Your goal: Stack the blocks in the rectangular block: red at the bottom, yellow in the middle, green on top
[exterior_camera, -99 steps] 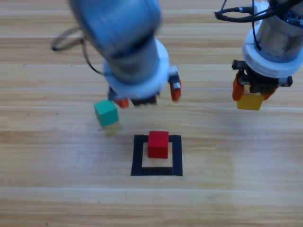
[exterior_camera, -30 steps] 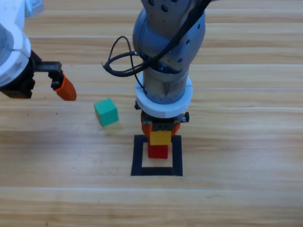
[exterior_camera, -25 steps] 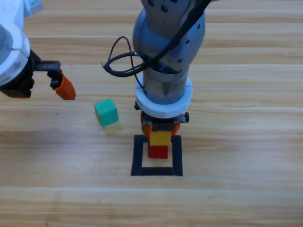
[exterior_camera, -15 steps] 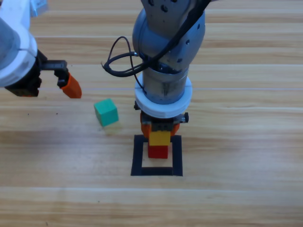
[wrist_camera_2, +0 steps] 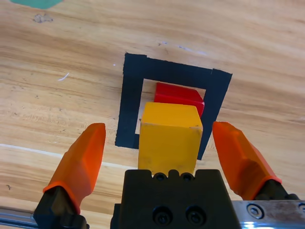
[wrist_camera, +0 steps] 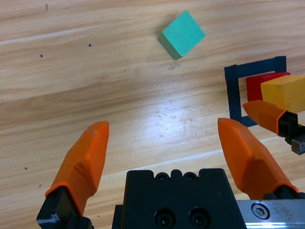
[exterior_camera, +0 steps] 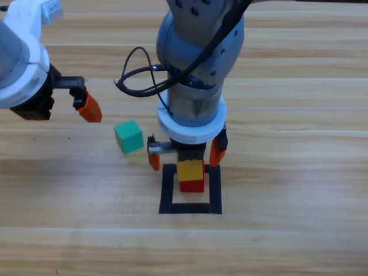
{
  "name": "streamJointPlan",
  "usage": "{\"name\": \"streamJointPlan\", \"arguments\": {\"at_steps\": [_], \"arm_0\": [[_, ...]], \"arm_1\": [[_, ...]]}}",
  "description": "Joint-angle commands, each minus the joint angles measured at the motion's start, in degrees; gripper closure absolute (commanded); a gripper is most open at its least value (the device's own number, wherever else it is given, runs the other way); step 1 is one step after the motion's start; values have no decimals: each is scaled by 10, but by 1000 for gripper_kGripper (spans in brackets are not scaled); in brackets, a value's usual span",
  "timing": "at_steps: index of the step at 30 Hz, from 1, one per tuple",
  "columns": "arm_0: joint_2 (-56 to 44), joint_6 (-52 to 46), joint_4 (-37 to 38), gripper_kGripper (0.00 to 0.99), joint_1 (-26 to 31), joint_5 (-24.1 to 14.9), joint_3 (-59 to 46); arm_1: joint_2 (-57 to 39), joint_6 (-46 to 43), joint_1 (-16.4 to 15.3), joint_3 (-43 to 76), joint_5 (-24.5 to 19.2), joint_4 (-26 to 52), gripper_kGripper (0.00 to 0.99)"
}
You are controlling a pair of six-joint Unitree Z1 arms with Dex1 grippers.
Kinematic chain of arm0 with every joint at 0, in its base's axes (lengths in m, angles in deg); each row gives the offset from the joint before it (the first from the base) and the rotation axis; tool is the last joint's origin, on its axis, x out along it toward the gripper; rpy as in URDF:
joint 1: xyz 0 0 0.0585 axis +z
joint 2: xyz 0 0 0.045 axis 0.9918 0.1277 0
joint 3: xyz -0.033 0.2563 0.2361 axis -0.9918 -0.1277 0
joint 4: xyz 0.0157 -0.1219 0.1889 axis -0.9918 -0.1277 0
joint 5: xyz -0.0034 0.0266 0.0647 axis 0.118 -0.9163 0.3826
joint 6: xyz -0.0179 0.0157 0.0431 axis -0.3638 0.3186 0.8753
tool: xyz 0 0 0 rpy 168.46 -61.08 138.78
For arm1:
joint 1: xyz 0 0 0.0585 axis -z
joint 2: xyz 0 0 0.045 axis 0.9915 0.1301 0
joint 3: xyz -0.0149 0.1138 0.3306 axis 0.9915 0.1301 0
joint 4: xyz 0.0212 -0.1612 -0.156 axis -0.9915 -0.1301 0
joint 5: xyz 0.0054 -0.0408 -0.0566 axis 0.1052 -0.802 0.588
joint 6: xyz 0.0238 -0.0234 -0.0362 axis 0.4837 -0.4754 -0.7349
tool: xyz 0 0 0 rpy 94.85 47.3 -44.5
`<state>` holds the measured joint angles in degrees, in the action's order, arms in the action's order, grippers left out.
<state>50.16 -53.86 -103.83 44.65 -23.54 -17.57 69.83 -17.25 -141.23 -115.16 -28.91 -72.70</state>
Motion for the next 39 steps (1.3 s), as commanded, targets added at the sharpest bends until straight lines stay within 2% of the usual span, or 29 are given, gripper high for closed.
{"name": "streamJointPlan", "arguments": {"at_steps": [1,6,9,10,13,14,16,19,21,24,29,39], "arm_0": [[19,-9,14,16,14,-2,-8],[32,-46,13,14,13,-11,29],[42,-70,4,16,13,-10,60],[45,-82,2,16,13,-10,69],[67,-120,-3,19,13,-12,96],[88,-139,-13,24,13,-18,118],[132,-165,-48,50,12,-28,170],[191,-215,-93,56,8,-59,232],[219,-256,-107,54,0,-73,248],[251,-294,-117,56,-1,-72,259],[304,-336,-158,56,-12,-64,306],[346,-372,-158,56,-38,-52,331]], "arm_1": [[-47,-29,-16,-8,-33,-4,0],[-137,-89,-11,31,-47,-5,0],[-197,-183,1,76,-49,-5,0],[-237,-274,10,117,-37,-5,0],[-325,-409,30,227,-11,7,0],[-349,-414,36,267,-9,32,0],[-409,-467,54,379,29,117,0],[-463,-490,61,485,70,202,0],[-488,-492,61,544,129,260,0],[-502,-551,56,561,182,270,0],[-503,-554,44,522,182,238,0],[-509,-583,37,518,182,222,0]]}}
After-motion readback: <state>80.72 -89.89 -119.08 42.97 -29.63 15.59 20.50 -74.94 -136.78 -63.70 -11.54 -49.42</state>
